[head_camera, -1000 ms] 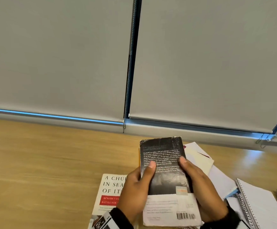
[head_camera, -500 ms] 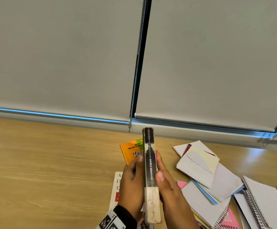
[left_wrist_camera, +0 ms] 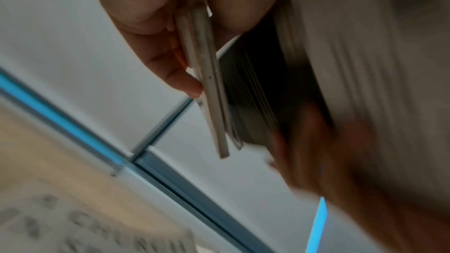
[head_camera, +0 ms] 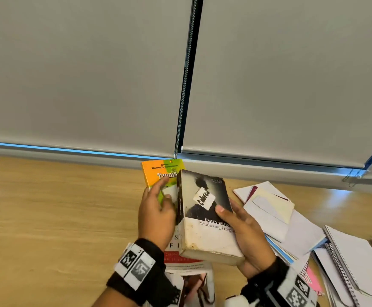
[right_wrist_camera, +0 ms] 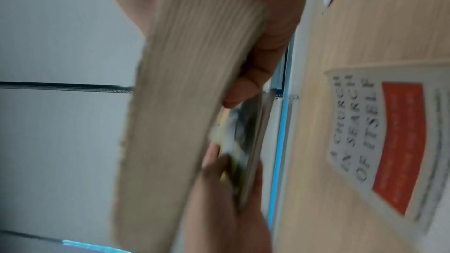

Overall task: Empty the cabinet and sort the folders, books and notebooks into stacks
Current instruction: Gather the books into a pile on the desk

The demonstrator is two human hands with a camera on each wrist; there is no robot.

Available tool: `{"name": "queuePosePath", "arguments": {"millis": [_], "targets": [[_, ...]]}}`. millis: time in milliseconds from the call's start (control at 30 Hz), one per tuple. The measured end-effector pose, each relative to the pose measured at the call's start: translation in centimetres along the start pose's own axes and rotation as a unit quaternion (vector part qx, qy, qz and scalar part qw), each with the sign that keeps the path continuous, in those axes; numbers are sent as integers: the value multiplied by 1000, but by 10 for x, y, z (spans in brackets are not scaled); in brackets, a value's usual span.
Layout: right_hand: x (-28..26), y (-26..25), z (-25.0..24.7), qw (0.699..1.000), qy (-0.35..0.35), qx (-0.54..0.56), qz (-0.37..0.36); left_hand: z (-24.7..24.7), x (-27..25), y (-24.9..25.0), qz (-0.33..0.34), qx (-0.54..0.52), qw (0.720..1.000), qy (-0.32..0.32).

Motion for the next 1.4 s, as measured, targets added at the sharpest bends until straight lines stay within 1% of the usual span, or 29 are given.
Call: {"name": "queuePosePath", "arguments": {"millis": [67, 133, 200, 267, 367, 433, 567, 800, 833, 900, 933, 967, 1000, 1067, 1100, 1167, 1233, 1300, 1333, 1400], "targets": [[2, 9, -13, 999, 34, -37, -11, -36, 11, 5, -15, -6, 998, 52], [5, 27, -20, 995, 54, -84, 1, -71, 21, 10, -13, -21, 994, 106], [5, 44, -13, 990, 46, -134, 26, -90, 25, 16, -17, -58, 991, 124], [7, 63, -2, 983, 21, -171, 55, -97, 29, 16, -33, -76, 989, 120], [10, 84, 6, 976, 9, -200, 82, -88, 24, 8, -71, -64, 991, 90], [11, 86, 7, 971, 11, -222, 86, -85, 20, 2, -73, -46, 993, 76], [8, 85, 4, 962, 8, -258, 90, -80, 17, -7, -94, -58, 993, 51], [3, 88, 4, 950, 1, -296, 95, -70, 15, -5, -108, -69, 991, 30], [2, 84, 4, 941, 13, -329, 80, -67, 13, -6, -113, -71, 991, 24], [0, 66, 0, 905, 68, -420, 21, -60, 8, -11, -124, -70, 990, 2], [-2, 54, -1, 892, 95, -442, -11, -55, 4, -14, -131, -68, 989, -13], [-3, 43, 0, 895, 104, -433, -31, -48, -2, -17, -137, -65, 988, -31], [-4, 35, 3, 909, 90, -405, -43, -41, -10, -22, -144, -60, 987, -51], [-5, 30, 15, 932, 29, -360, -38, -26, -27, -32, -162, -51, 982, -87], [-6, 30, 16, 934, 13, -356, -37, -21, -35, -40, -167, -38, 980, -97], [-7, 32, 12, 921, 31, -386, -48, -17, -48, -52, -164, 7, 981, -104], [-11, 34, 3, 906, 58, -416, -52, -18, -52, -60, -134, 85, 980, -117], [-15, 39, -5, 885, 73, -457, -51, -20, -55, -59, -104, 174, 969, -140], [-17, 40, -7, 869, 74, -486, -51, -20, -57, -56, -92, 202, 963, -150], [-20, 43, -6, 856, 65, -511, -50, -19, -58, -50, -73, 233, 956, -162]]}}
Point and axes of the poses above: each hand's wrist, its own x-axis towards the middle knuckle, its own z-axis out of the palm, y = z × x, the point moved 7 cm from there along x, towards the middle knuckle, and after that the axes turned 10 degrees about -x, right-handed, at the moved point
